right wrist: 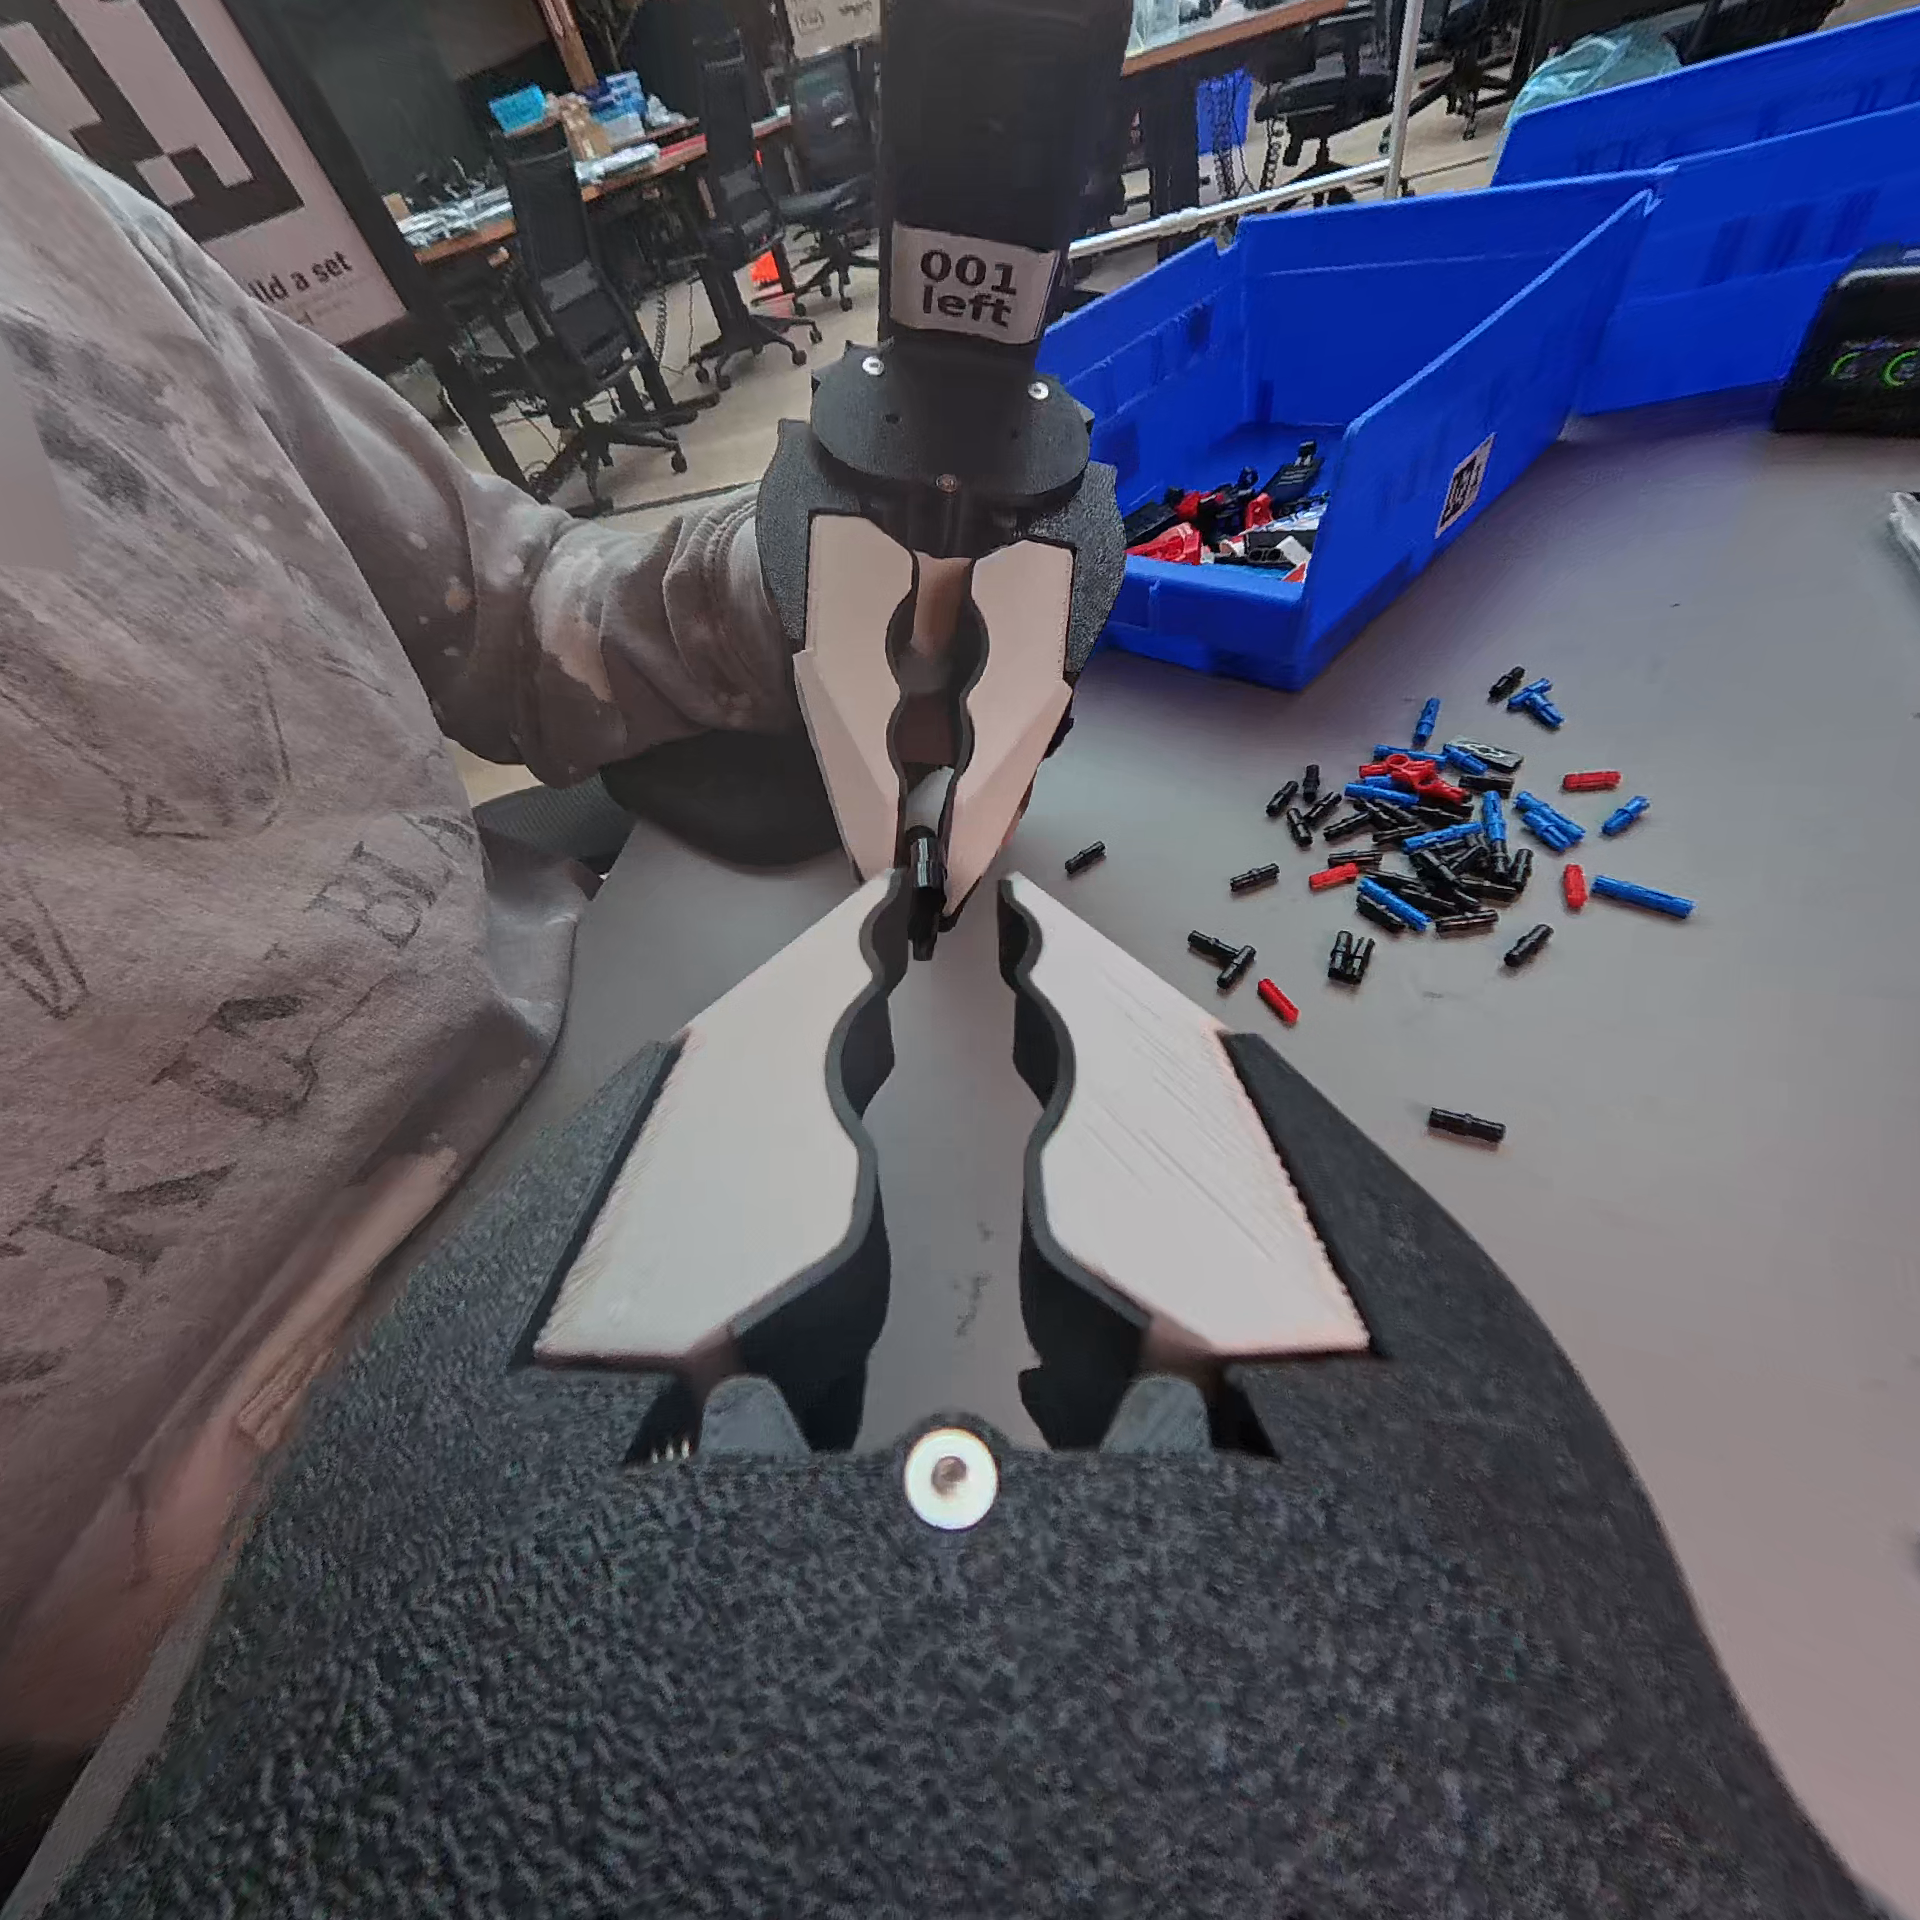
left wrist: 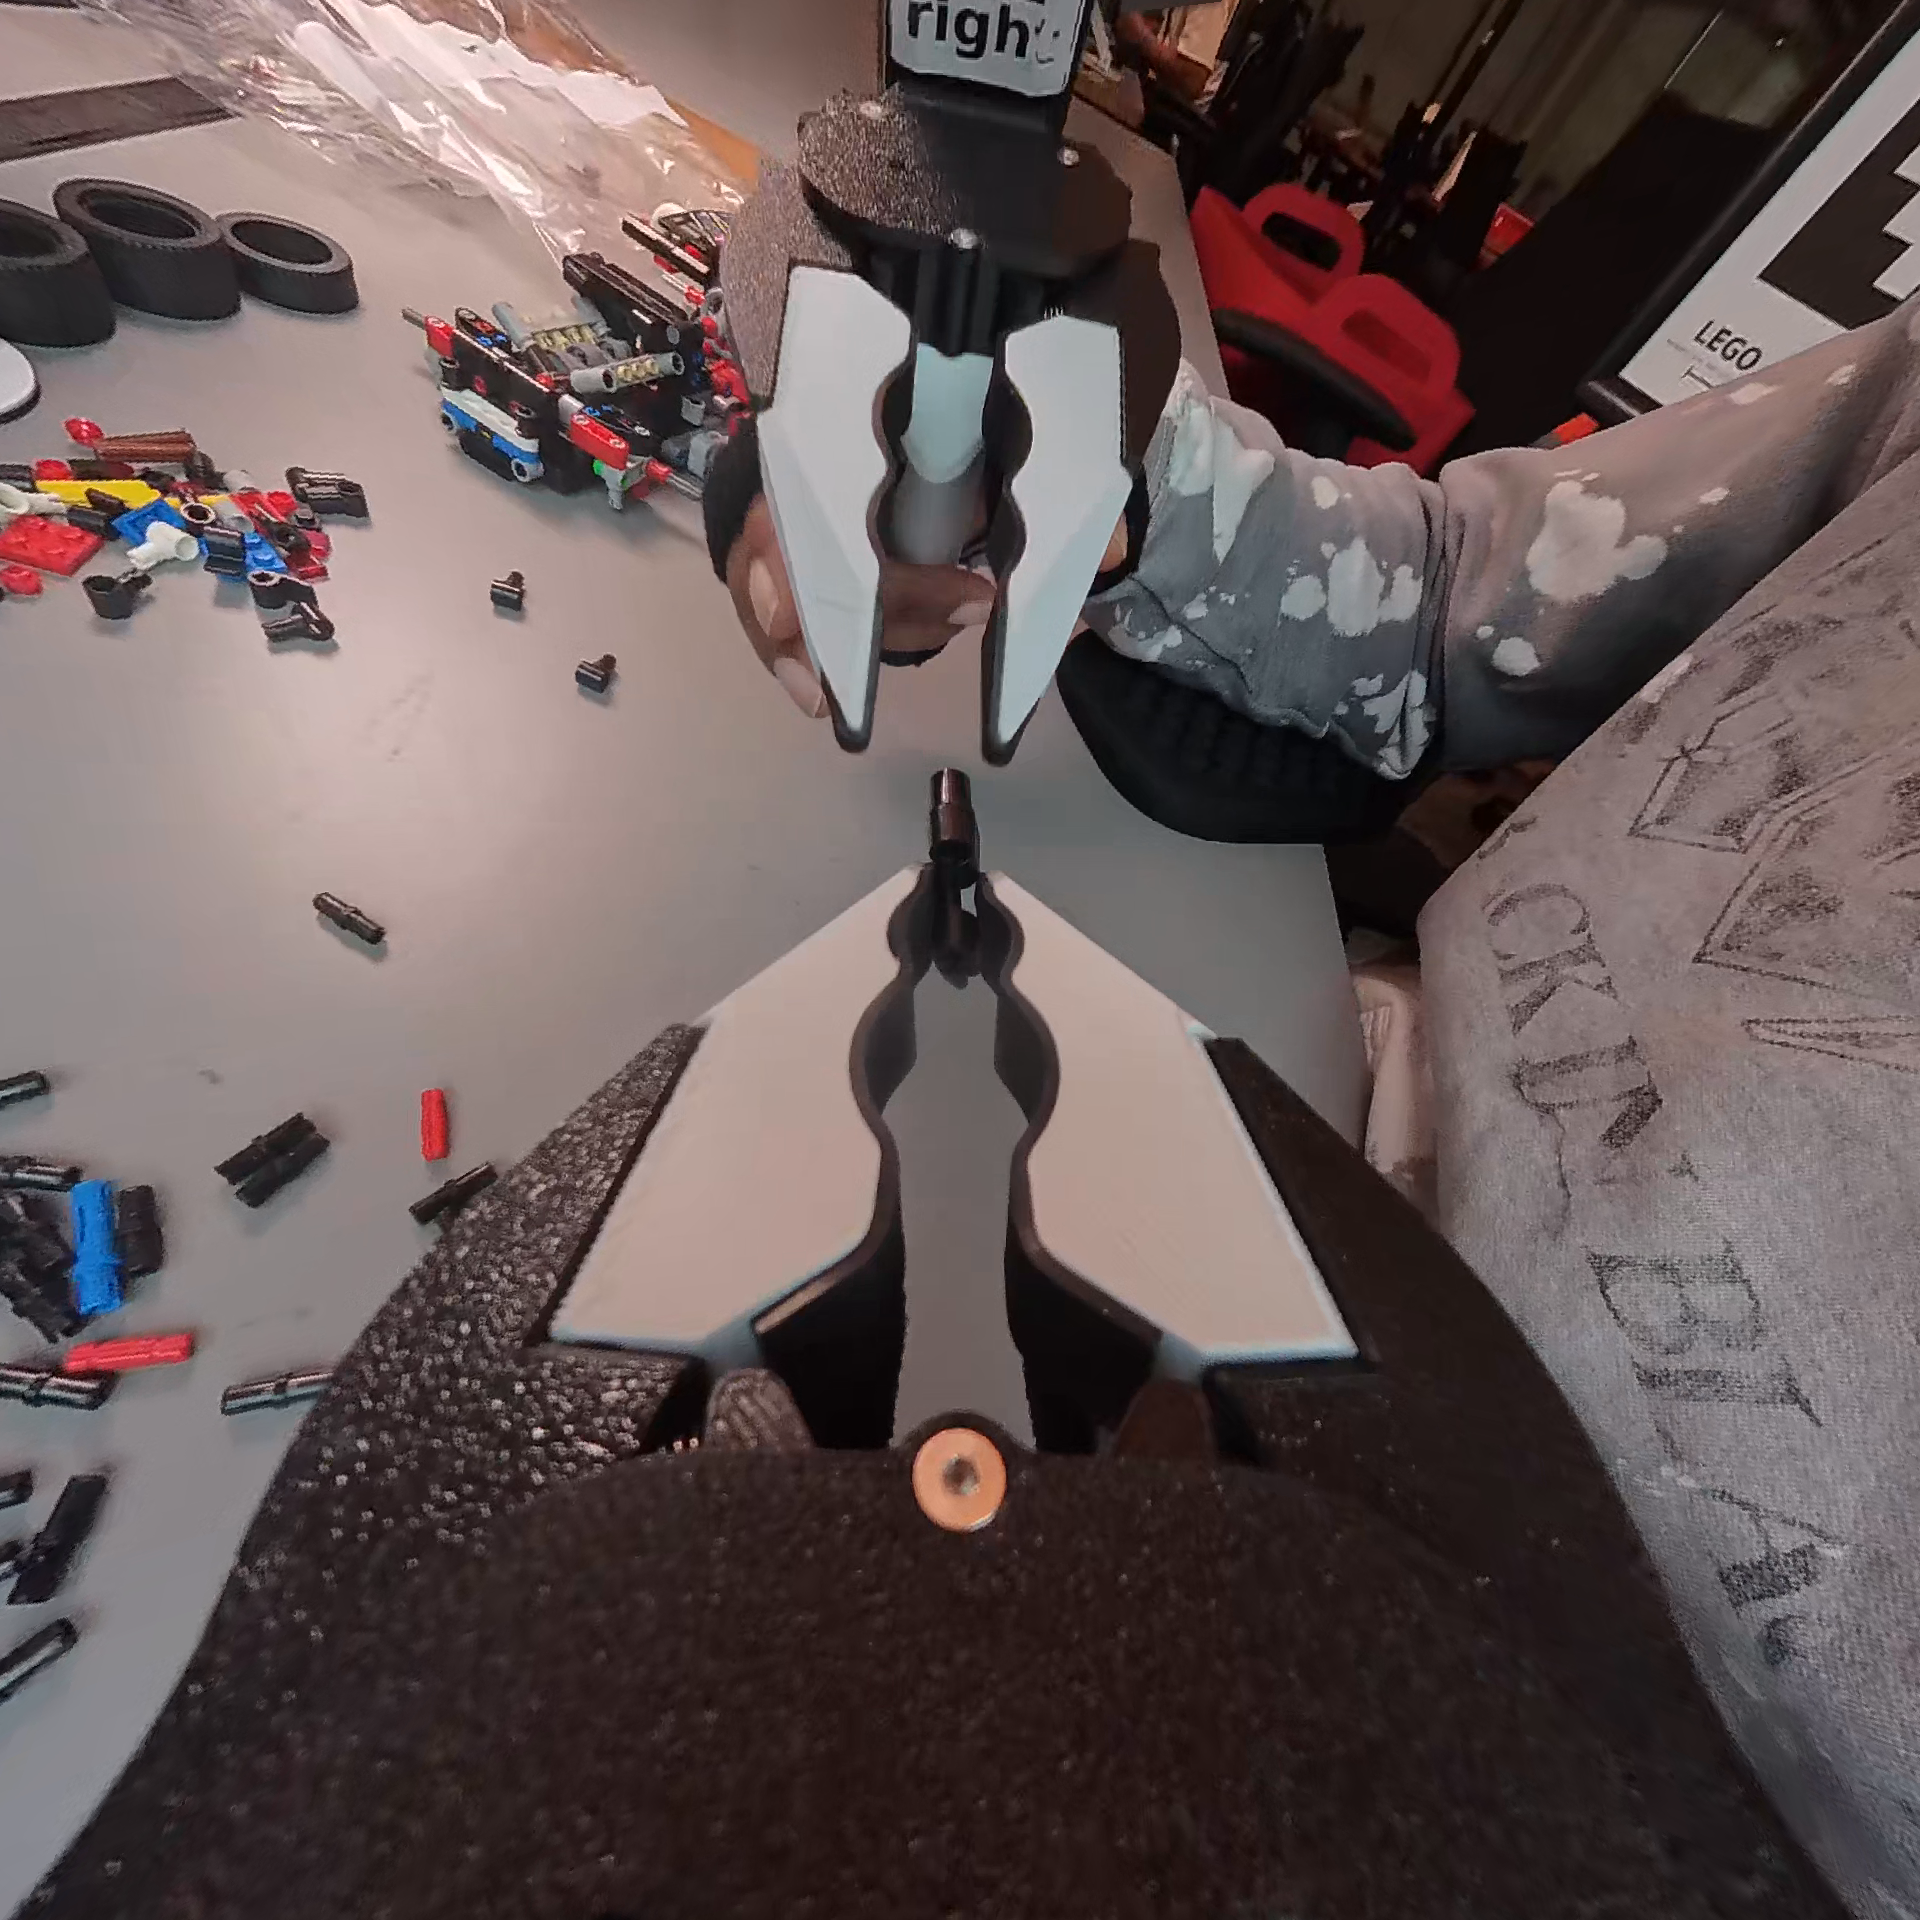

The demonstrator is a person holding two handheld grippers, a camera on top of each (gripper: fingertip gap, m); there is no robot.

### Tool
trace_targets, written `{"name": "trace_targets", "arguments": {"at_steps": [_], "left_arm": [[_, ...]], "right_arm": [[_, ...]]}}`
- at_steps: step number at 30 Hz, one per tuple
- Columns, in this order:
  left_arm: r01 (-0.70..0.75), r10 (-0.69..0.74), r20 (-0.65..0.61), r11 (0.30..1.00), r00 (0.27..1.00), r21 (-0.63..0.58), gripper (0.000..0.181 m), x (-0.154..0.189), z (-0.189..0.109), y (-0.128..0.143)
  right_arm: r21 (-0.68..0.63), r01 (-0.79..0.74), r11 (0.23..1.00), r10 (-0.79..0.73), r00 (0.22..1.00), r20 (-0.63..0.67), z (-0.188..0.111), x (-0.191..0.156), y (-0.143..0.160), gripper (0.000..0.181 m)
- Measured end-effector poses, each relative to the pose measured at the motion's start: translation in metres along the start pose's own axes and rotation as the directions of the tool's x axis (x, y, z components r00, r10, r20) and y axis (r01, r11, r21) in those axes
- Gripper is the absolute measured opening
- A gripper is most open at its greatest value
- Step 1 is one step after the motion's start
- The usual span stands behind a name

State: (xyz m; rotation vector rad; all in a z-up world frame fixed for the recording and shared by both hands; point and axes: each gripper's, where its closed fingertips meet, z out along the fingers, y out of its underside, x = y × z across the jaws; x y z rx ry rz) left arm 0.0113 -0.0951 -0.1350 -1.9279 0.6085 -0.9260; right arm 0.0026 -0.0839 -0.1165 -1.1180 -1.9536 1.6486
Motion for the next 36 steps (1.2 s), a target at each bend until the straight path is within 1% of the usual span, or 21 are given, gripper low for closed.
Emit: {"name": "trace_targets", "arguments": {"at_steps": [2, 5, 7, 10, 15, 17, 18, 19, 21, 24, 27, 30, 31, 33, 36], "left_arm": [[-0.001, 0.001, 0.008, 1.000, 1.000, -0.001, 0.005, -0.002, -0.001, 0.001], [0.024, -0.023, -0.028, 0.999, 0.999, 0.033, 0.005, 0.001, -0.004, -0.004], [0.040, -0.037, -0.043, 0.997, 0.998, 0.064, 0.005, 0.002, -0.007, -0.009], [0.101, -0.089, -0.093, 0.987, 0.992, 0.124, 0.005, 0.001, -0.013, -0.016], [0.089, -0.081, -0.080, 0.990, 0.994, 0.109, 0.005, 0.000, -0.012, -0.014], [0.067, -0.062, -0.062, 0.995, 0.996, 0.078, 0.005, 0.000, -0.009, -0.009], [0.060, -0.056, -0.061, 0.996, 0.997, 0.066, 0.005, 0.000, -0.007, -0.007], [0.058, -0.054, -0.065, 0.996, 0.996, 0.062, 0.005, 0.002, -0.006, -0.007], [0.054, -0.050, -0.061, 0.997, 0.997, 0.058, 0.005, 0.002, -0.005, -0.006], [0.070, -0.063, -0.062, 0.991, 0.996, 0.110, 0.006, 0.000, -0.008, -0.013], [0.066, -0.058, -0.056, 0.984, 0.997, 0.167, 0.011, -0.001, -0.012, -0.021], [0.055, -0.050, -0.031, 0.983, 0.998, 0.175, 0.012, -0.003, -0.011, -0.023], [0.041, -0.039, -0.016, 0.981, 0.999, 0.190, 0.006, -0.004, -0.012, -0.025], [0.014, -0.016, 0.004, 0.978, 1.000, 0.209, 0.006, -0.004, -0.015, -0.029], [0.020, -0.018, -0.013, 0.975, 1.000, 0.223, 0.005, -0.002, -0.016, -0.031]], "right_arm": [[-0.015, -0.001, 1.000, 0.002, 1.000, 0.022, 0.008, -0.004, 0.006, 0.007], [0.024, -0.031, 0.999, 0.029, 0.997, 0.065, 0.007, -0.007, 0.002, 0.007], [0.034, -0.030, 0.999, 0.028, 0.997, 0.068, 0.005, -0.007, 0.001, 0.007], [0.038, -0.025, 0.999, 0.022, 0.997, 0.068, 0.007, -0.007, 0.001, 0.007], [0.021, -0.021, 1.000, 0.019, 0.998, 0.059, 0.008, -0.007, 0.004, 0.008], [0.030, -0.022, 0.999, 0.020, 0.998, 0.059, 0.009, -0.008, 0.001, 0.018], [0.021, -0.022, 1.000, 0.020, 0.998, 0.062, 0.011, -0.009, 0.002, 0.017], [-0.003, -0.007, 1.000, 0.007, 0.998, 0.056, 0.012, -0.009, 0.006, 0.011], [-0.003, 0.008, 1.000, -0.008, 0.999, 0.053, 0.012, -0.009, 0.007, 0.008], [0.057, 0.009, 0.998, -0.011, 0.999, 0.043, 0.009, -0.006, -0.003, 0.008], [0.129, 0.017, 0.992, -0.018, 1.000, 0.006, 0.008, 0.000, -0.013, 0.007], [0.206, -0.003, 0.979, 0.004, 1.000, -0.004, 0.010, 0.001, -0.024, 0.007], [0.208, -0.014, 0.978, 0.013, 1.000, 0.004, 0.012, 0.000, -0.024, 0.007], [0.233, -0.019, 0.972, 0.019, 1.000, -0.001, 0.011, 0.001, -0.028, 0.007], [0.244, -0.015, 0.970, 0.015, 1.000, 0.006, 0.010, 0.000, -0.030, 0.007]]}}
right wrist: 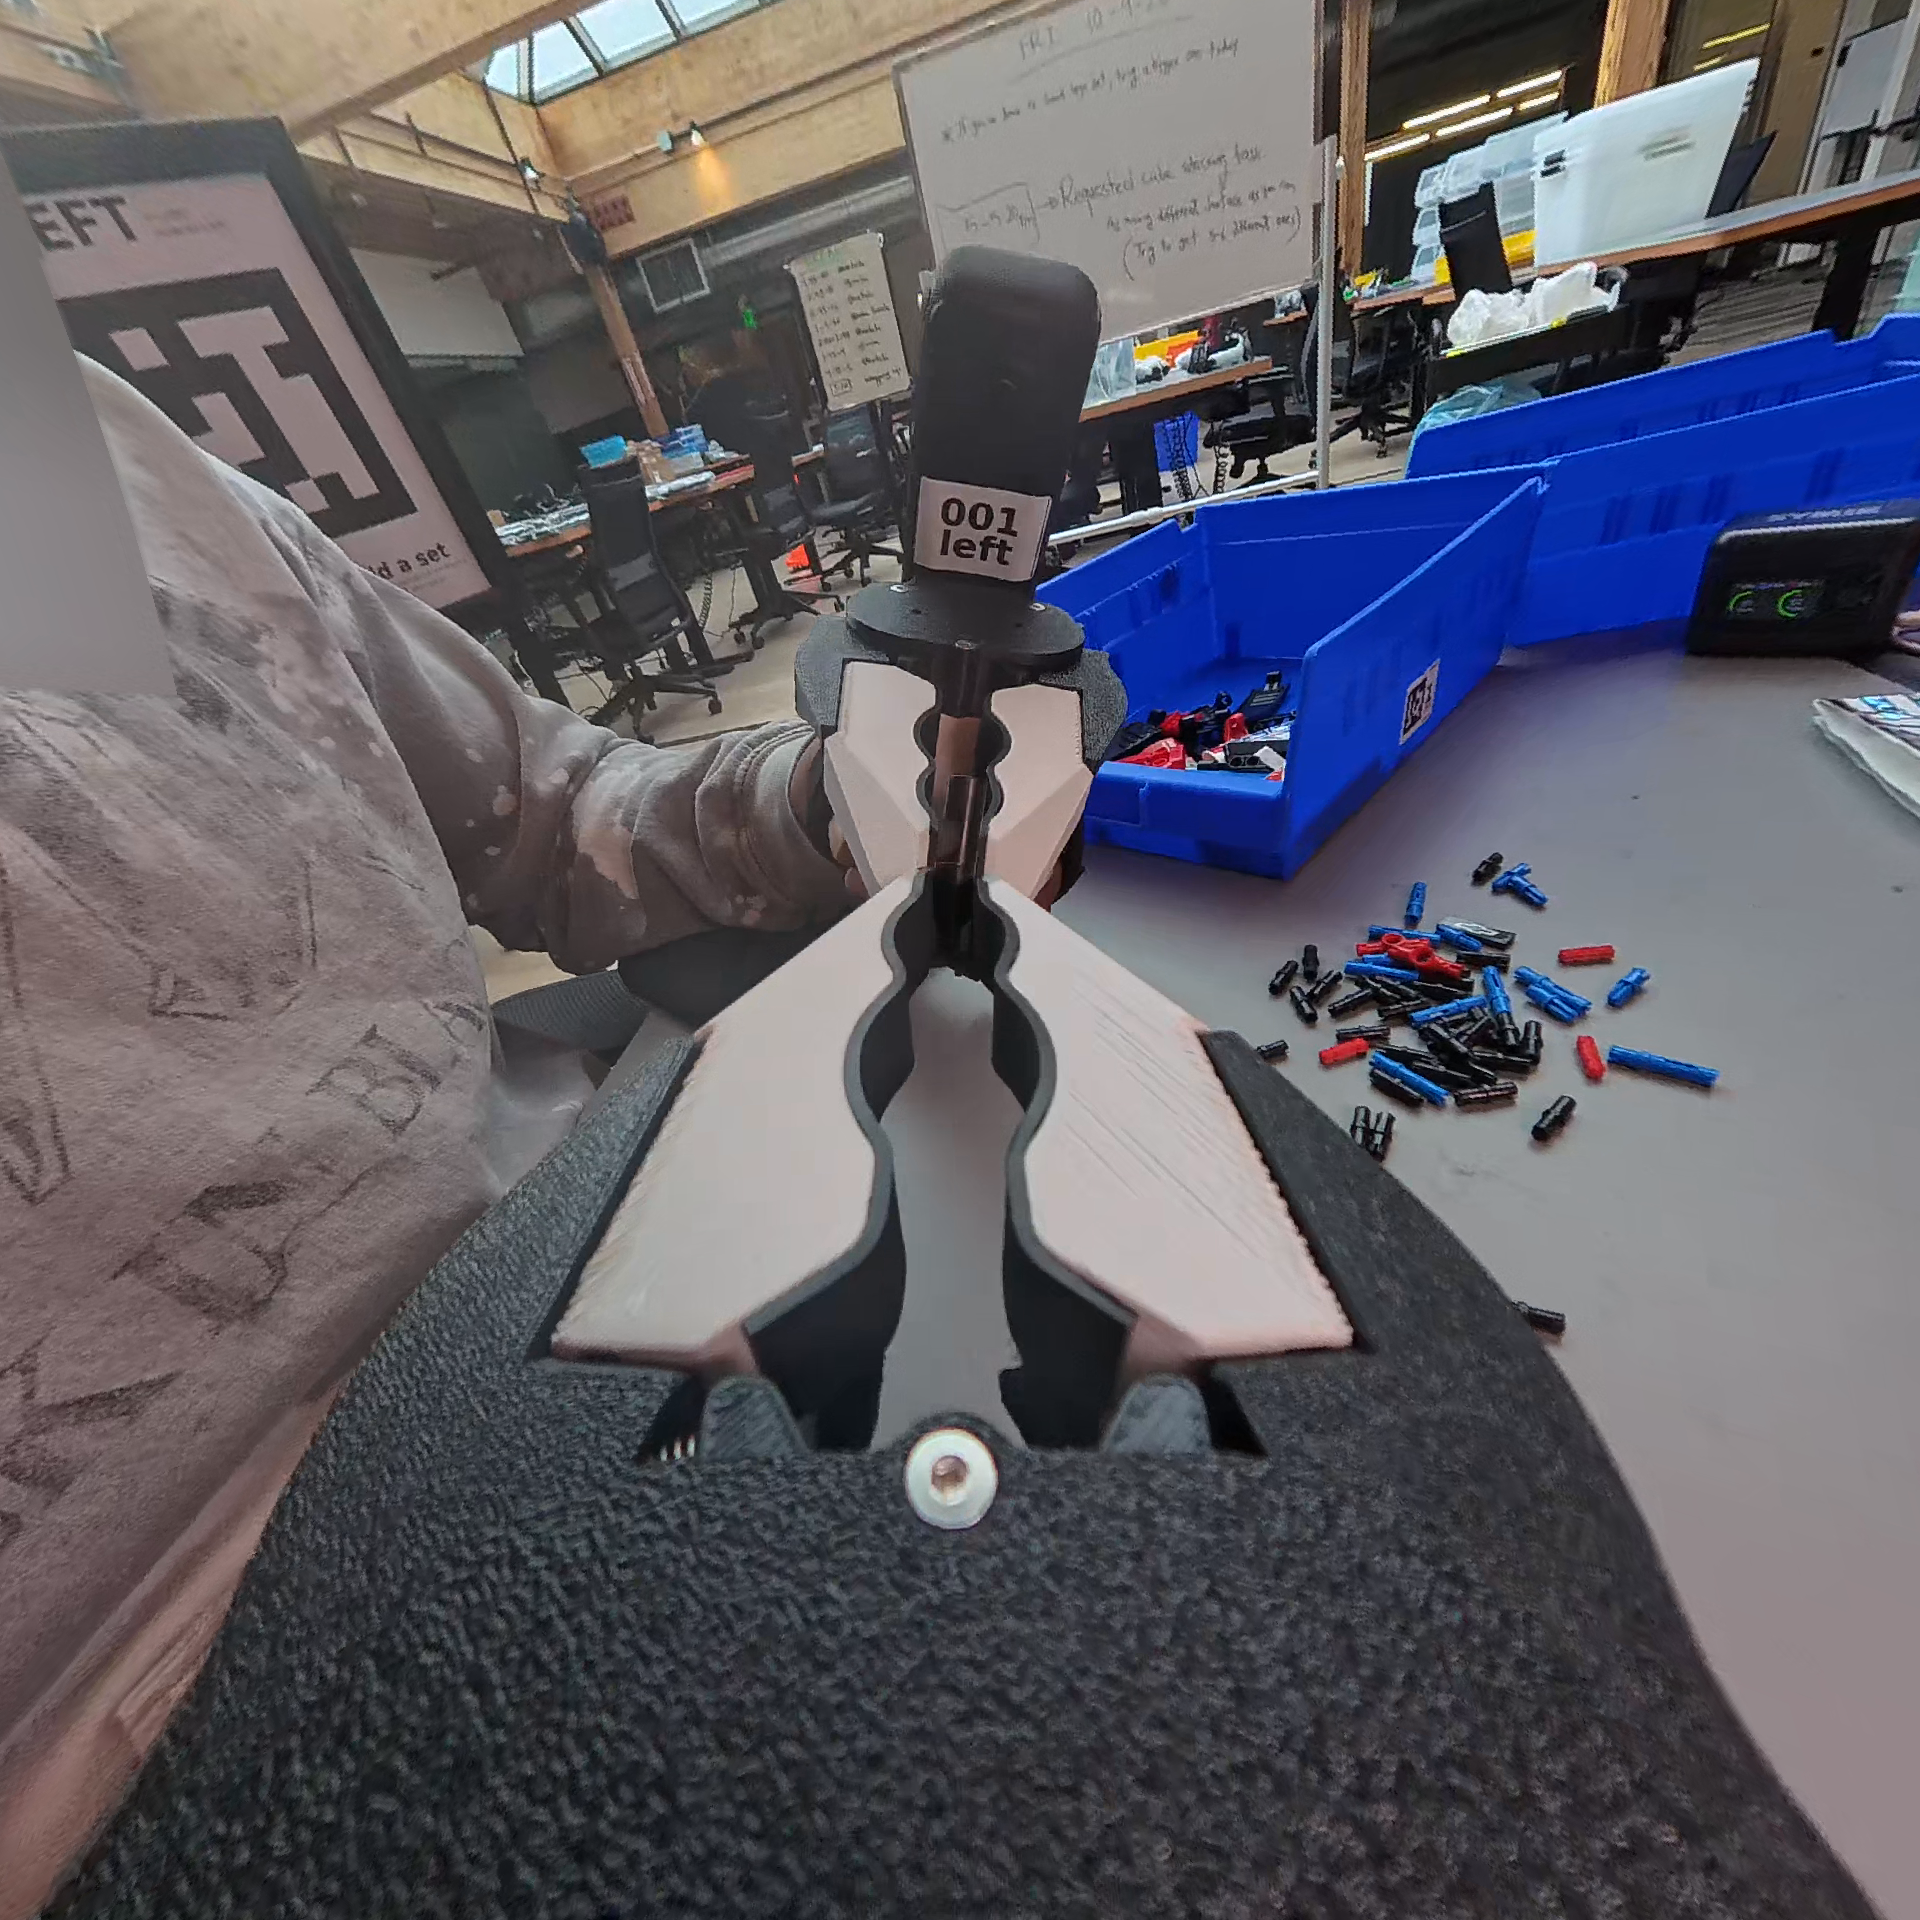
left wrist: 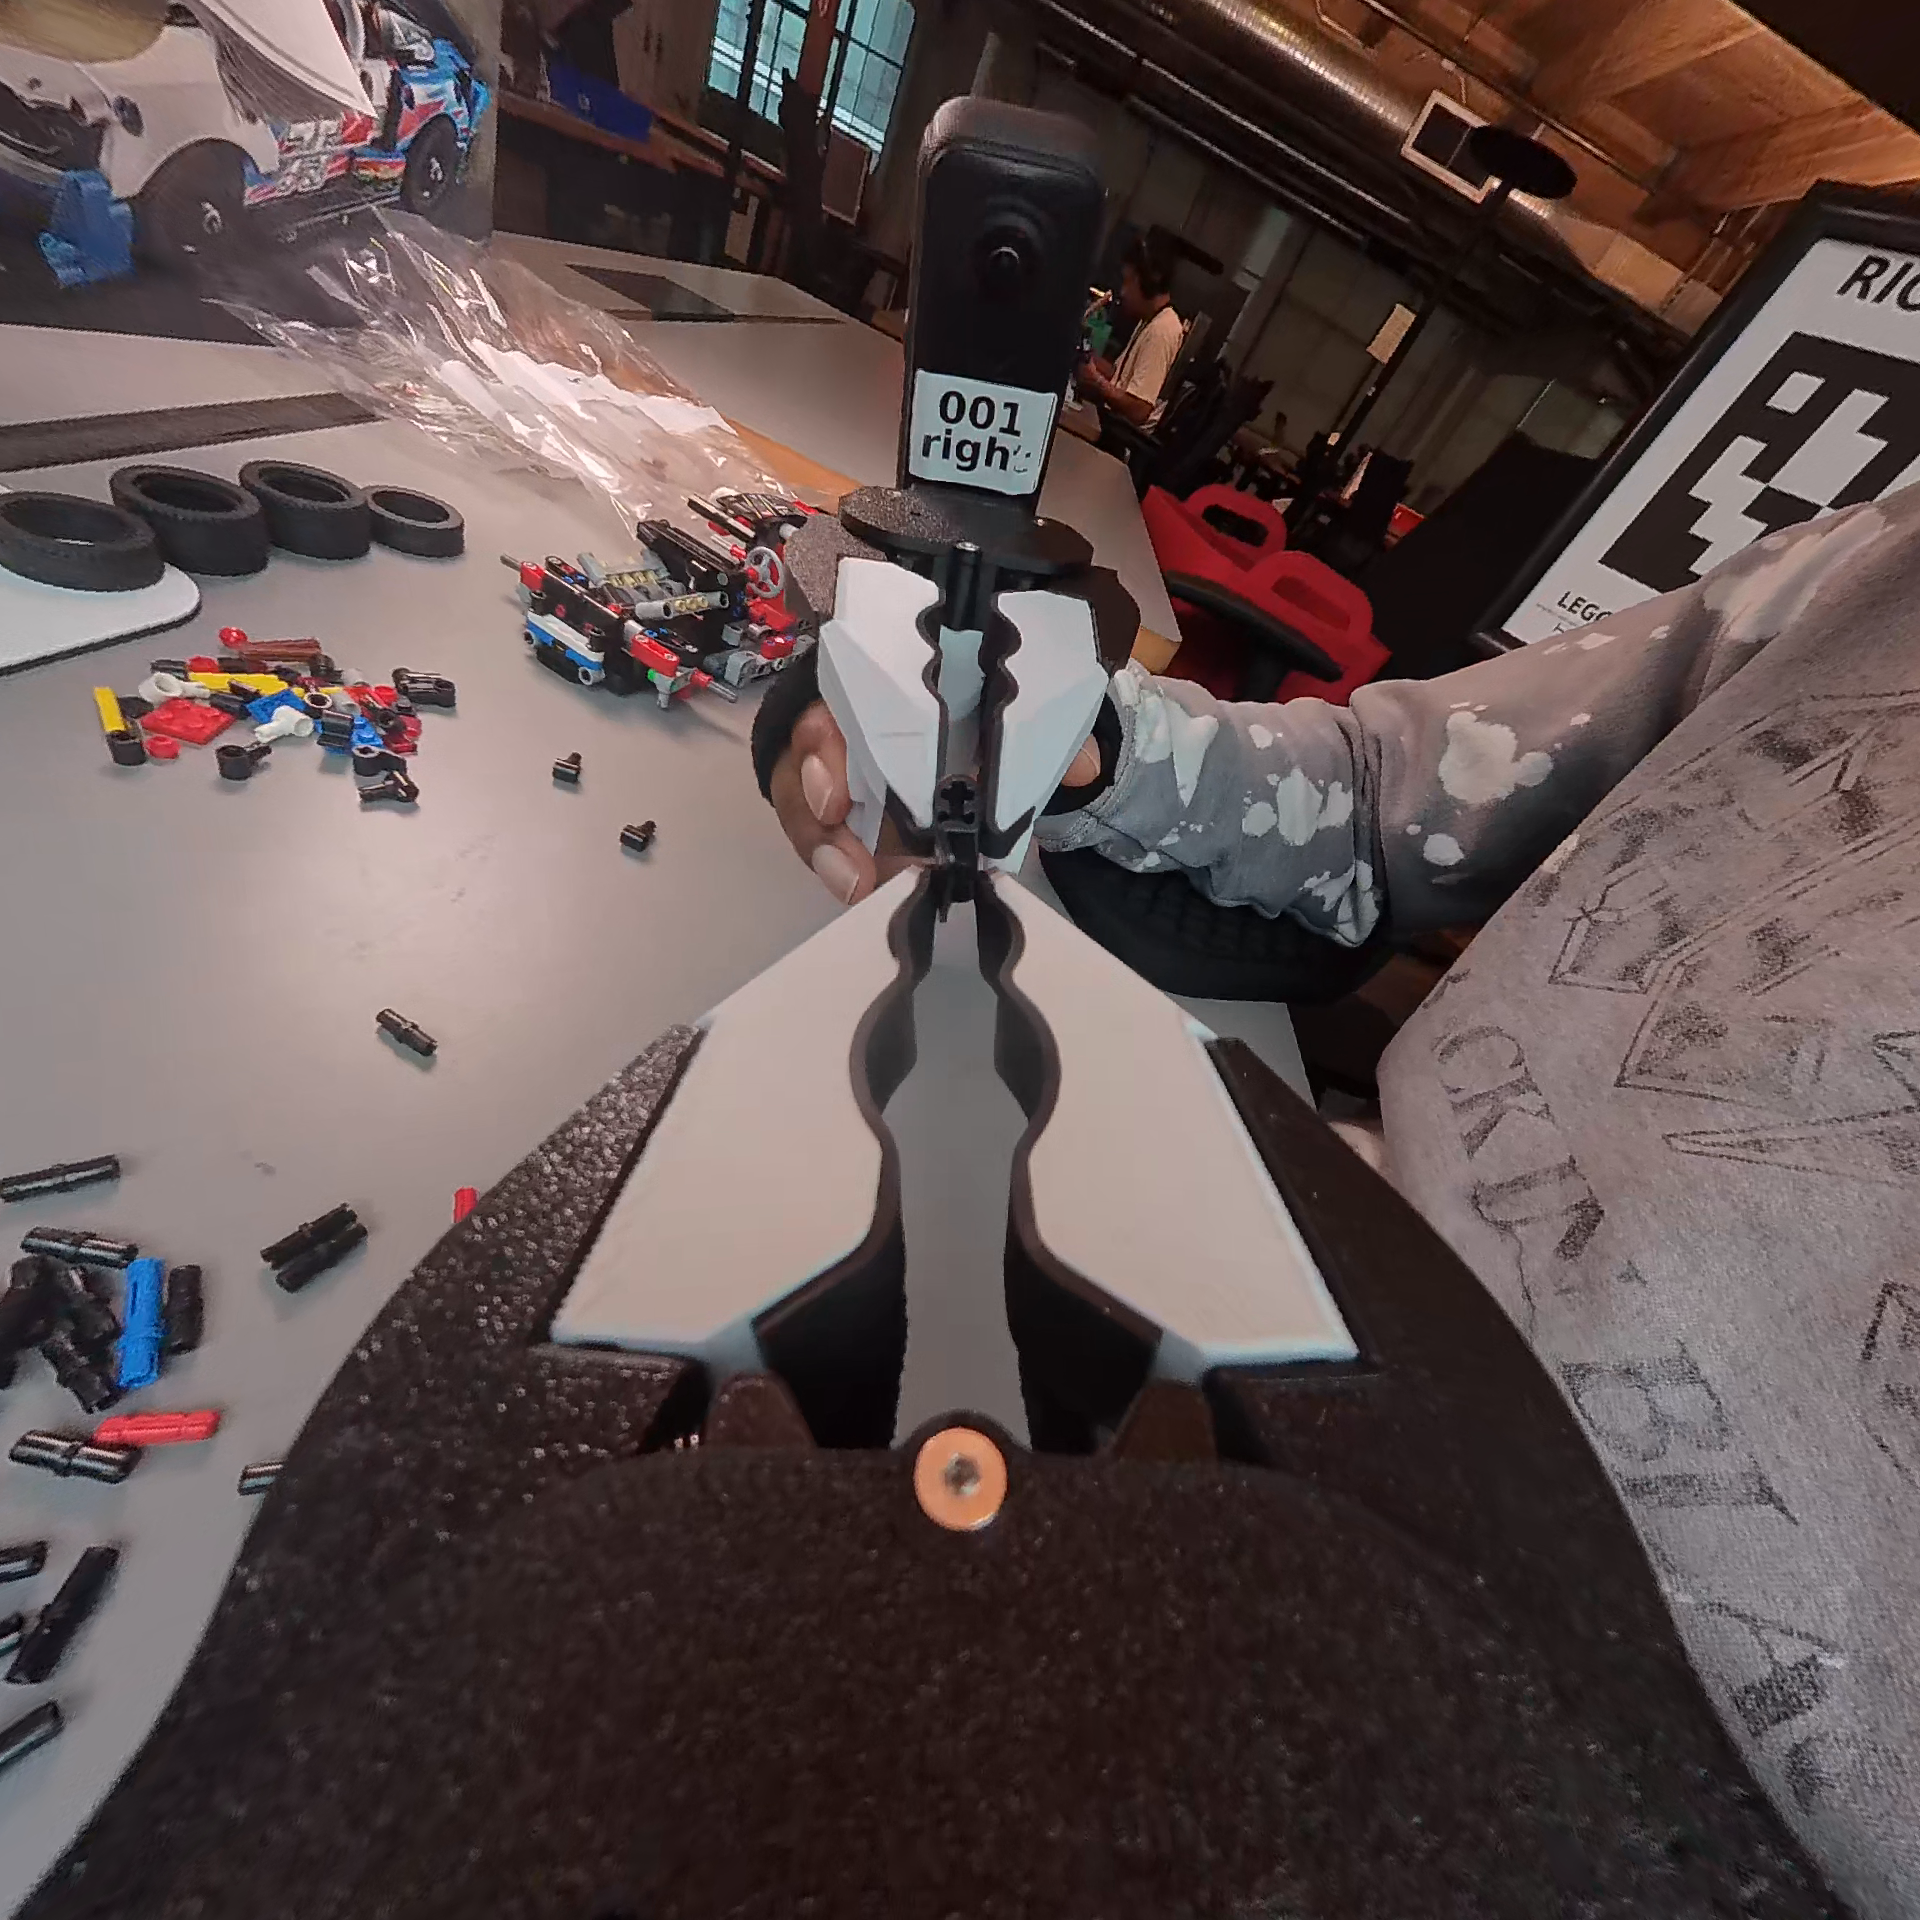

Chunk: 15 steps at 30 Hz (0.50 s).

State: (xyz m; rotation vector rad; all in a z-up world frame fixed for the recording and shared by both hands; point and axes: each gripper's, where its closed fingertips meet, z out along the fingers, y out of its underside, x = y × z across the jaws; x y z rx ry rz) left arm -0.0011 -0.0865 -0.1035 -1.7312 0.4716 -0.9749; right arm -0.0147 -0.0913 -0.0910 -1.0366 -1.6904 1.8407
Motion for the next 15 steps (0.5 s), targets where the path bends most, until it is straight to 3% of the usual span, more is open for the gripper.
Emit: {"name": "trace_targets", "arguments": {"at_steps": [5, 15], "left_arm": [[-0.048, 0.047, 0.012, 0.998, 0.999, 0.039, 0.005, 0.005, -0.001, -0.009], [-0.071, 0.066, 0.045, 0.991, 0.997, 0.116, 0.000, 0.004, -0.008, -0.021]], "right_arm": [[0.056, -0.040, 0.998, 0.036, 0.997, 0.064, -0.004, -0.004, -0.009, 0.006], [0.038, -0.008, 0.999, 0.006, 0.999, 0.052, -0.010, -0.004, -0.011, 0.006]]}}
